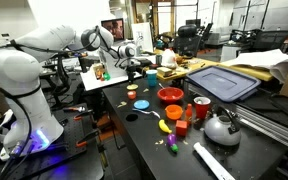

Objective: Move the yellow plate to the right.

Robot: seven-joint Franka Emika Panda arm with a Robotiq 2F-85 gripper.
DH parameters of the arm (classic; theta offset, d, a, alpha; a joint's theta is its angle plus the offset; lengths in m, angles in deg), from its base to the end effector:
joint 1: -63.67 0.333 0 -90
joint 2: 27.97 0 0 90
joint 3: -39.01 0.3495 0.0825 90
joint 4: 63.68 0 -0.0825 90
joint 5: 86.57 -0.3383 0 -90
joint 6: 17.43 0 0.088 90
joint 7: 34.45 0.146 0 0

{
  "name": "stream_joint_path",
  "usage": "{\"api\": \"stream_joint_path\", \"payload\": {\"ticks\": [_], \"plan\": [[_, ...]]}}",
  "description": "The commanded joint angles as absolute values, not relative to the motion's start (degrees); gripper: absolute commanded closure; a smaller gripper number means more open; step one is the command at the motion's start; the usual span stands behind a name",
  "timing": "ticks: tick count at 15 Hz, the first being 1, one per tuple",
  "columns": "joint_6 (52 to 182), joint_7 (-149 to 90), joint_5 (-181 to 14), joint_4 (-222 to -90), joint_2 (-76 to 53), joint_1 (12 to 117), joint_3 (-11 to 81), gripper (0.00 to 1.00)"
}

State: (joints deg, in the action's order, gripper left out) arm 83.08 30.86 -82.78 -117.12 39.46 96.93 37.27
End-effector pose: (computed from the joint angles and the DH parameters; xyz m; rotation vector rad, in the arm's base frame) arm 0.6135 0.3752 0.1214 2.6988 -0.7648 -0.2348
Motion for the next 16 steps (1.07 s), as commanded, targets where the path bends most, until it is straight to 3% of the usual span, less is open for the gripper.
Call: {"api": "stream_joint_path", "payload": {"ticks": [1, 16], "plan": [[82.6, 31.5, -83.2, -124.7, 34.5, 96.8, 37.4, 0.0], [80.1, 33.0, -83.2, -138.9, 26.7, 97.1, 36.7, 0.0]]}}
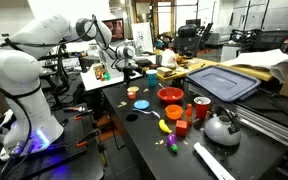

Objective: Move the yellow plate to the right.

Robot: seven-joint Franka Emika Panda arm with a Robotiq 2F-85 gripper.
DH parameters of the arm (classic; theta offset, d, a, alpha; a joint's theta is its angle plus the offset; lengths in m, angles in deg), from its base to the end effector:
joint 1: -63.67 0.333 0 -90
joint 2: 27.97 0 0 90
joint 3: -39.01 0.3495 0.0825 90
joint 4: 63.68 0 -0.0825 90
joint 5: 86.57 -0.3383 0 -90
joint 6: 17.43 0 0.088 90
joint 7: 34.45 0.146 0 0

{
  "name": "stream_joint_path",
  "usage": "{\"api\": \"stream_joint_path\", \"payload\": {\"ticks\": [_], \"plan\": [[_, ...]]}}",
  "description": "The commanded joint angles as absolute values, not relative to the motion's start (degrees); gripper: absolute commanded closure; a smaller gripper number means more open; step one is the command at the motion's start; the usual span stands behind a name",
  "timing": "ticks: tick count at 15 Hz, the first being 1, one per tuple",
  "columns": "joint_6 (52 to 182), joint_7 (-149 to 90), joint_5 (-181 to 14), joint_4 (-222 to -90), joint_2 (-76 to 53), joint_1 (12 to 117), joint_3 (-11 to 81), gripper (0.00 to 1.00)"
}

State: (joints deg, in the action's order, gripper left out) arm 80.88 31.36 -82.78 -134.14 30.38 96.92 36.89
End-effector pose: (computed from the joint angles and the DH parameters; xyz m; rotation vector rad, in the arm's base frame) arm 0.5653 0.3372 0.1288 2.5473 -0.7447 -0.3807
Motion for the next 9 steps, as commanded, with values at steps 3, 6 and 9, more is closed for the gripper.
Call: {"api": "stream_joint_path", "payload": {"ticks": [3, 6, 9], "plan": [[79.6, 33.2, -83.0, -139.8, 26.0, 97.4, 36.5, 0.0], [78.7, 34.4, -81.3, -139.2, 26.0, 96.4, 38.2, 0.0], [78.0, 34.5, -81.0, -138.7, 25.8, 96.5, 38.5, 0.0]]}}
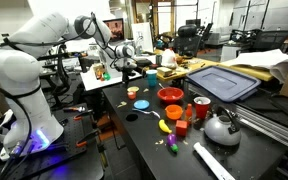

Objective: Move the yellow plate to the right.

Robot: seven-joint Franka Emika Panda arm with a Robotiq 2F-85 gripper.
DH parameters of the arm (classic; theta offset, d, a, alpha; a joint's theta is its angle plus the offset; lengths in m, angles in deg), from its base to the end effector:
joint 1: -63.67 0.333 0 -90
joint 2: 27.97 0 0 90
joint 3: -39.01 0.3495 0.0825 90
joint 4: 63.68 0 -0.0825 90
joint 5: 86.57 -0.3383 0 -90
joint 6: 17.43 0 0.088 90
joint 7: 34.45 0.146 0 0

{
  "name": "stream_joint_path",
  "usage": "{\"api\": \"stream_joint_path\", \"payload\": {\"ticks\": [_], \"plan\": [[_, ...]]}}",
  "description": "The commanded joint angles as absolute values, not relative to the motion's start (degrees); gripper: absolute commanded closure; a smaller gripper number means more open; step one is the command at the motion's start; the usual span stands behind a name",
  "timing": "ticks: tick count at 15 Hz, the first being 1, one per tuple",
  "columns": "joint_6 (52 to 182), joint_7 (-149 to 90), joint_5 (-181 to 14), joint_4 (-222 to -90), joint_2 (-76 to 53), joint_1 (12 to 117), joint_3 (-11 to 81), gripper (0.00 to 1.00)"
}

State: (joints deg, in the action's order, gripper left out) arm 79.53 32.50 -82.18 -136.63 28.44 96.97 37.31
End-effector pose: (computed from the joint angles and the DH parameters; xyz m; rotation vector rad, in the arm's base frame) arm 0.5546 0.3335 0.1372 2.5118 -0.7489 -0.3953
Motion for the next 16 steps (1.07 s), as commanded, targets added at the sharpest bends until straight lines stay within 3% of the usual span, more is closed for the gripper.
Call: {"api": "stream_joint_path", "payload": {"ticks": [1, 9, 16], "plan": [[77.8, 34.5, -80.9, -138.6, 25.8, 96.5, 38.6, 0.0], [80.2, 32.4, -82.3, -140.1, 23.7, 96.8, 38.3, 0.0], [91.4, 33.3, -89.2, -145.7, 22.2, 93.0, 39.2, 0.0]]}}
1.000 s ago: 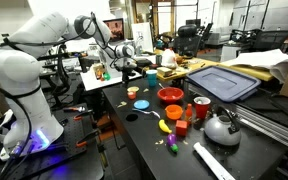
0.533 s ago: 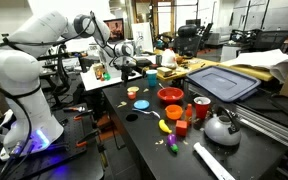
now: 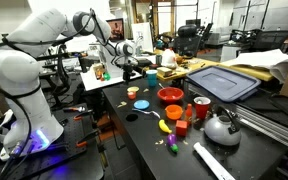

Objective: Move the yellow plate to the right.

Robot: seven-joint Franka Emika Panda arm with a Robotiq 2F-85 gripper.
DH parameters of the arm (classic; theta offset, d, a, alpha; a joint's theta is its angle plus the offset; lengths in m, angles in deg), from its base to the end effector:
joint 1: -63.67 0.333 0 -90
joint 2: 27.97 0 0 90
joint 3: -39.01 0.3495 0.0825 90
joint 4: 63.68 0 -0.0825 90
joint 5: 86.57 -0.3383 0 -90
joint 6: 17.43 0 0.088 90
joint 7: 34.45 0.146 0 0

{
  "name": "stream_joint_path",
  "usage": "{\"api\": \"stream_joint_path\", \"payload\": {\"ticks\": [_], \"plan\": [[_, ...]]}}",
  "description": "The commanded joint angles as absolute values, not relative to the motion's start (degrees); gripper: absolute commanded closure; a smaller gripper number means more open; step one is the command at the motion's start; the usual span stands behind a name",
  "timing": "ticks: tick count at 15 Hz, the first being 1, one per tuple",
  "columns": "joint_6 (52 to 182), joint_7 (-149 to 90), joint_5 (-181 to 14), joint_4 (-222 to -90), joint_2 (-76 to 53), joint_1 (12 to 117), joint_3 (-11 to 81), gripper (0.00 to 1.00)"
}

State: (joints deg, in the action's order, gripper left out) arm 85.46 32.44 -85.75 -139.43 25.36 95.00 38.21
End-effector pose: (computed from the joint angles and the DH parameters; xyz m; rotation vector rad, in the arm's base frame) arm 0.5675 0.3346 0.1565 2.6209 -0.8470 -0.3961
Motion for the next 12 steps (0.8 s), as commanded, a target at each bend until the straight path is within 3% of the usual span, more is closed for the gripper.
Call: {"api": "stream_joint_path", "payload": {"ticks": [1, 6, 12], "plan": [[93.8, 34.2, -89.2, -146.9, 22.2, 91.2, 40.9, 0.0], [106.4, 33.9, -92.9, -157.3, 18.4, 88.1, 42.4, 0.0], [112.8, 34.1, -91.3, -167.1, 11.9, 88.6, 41.8, 0.0]]}}
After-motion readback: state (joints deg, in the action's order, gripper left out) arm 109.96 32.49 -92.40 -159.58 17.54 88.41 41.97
